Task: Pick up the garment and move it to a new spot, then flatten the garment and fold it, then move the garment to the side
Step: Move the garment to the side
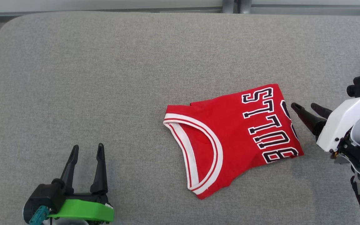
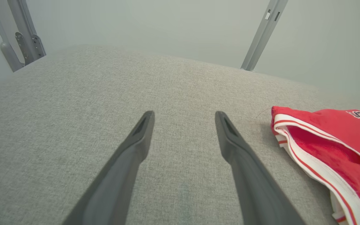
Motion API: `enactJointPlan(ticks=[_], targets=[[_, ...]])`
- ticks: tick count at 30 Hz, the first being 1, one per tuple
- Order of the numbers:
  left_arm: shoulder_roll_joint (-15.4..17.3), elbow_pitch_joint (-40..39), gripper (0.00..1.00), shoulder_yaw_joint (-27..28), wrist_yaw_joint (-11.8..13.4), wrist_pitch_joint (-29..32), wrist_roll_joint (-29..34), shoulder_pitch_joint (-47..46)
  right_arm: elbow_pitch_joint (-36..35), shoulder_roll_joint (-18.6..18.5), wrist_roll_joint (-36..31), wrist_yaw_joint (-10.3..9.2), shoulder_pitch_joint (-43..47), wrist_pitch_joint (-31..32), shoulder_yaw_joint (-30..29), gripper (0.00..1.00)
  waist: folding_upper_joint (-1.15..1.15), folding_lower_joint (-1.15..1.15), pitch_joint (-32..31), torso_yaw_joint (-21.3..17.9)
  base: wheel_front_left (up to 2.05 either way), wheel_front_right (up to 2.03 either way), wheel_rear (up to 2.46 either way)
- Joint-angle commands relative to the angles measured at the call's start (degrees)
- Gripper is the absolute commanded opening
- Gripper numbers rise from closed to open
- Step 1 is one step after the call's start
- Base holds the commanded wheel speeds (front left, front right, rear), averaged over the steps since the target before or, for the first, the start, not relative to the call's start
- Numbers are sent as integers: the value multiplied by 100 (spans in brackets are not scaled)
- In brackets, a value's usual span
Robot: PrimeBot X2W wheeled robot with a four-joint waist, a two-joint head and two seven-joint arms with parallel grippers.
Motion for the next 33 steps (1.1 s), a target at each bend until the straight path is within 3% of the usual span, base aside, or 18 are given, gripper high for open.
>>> enactJointPlan(ticks=[1, 7, 12, 13, 14, 15, 20, 23, 33], targets=[[1, -11, 100, 12, -12, -1, 44, -97, 35, 16, 76, 2, 19, 18, 5, 100, 44, 0, 189, 26, 0, 0, 0], [-4, 17, 100, -41, -26, -1, 51, -274, 625, -194, 457, 2, -211, 210, 171, 100, 44, 0, 519, 141, 0, 0, 0], [-5, 34, 100, -37, -27, -1, 27, -351, 1003, -165, 1050, 2, -384, 517, 568, 100, 44, 0, 607, 201, 0, 0, 0], [-6, 40, 100, -32, -28, -1, 28, -351, 1027, -148, 1212, 2, -419, 527, 646, 84, 44, 0, 600, 197, 0, 0, 0], [-5, 47, 100, -32, -28, -1, 33, -357, 1034, -110, 1385, 2, -453, 516, 702, 34, 44, 0, 583, 185, 0, 0, 0], [-6, 41, 100, -37, -29, -1, 50, -360, 1003, -86, 1569, 2, -496, 490, 749, 0, 44, 0, 558, 162, 0, 0, 0], [1, -59, 100, -35, -29, -1, 164, -379, 800, -196, 2073, 3, -626, 312, 981, 0, 44, 0, 439, -179, 0, 0, 0], [117, -148, 100, 27, -26, -1, 240, -356, 815, -334, 2195, 2, -708, 62, 1121, 0, 44, 0, 367, -666, 0, 0, 0], [307, -335, 100, -55, -18, 52, 336, -336, 1112, -834, 2087, 2, -700, -602, 1048, 0, 44, 0, 366, -1815, 0, 0, 0]])
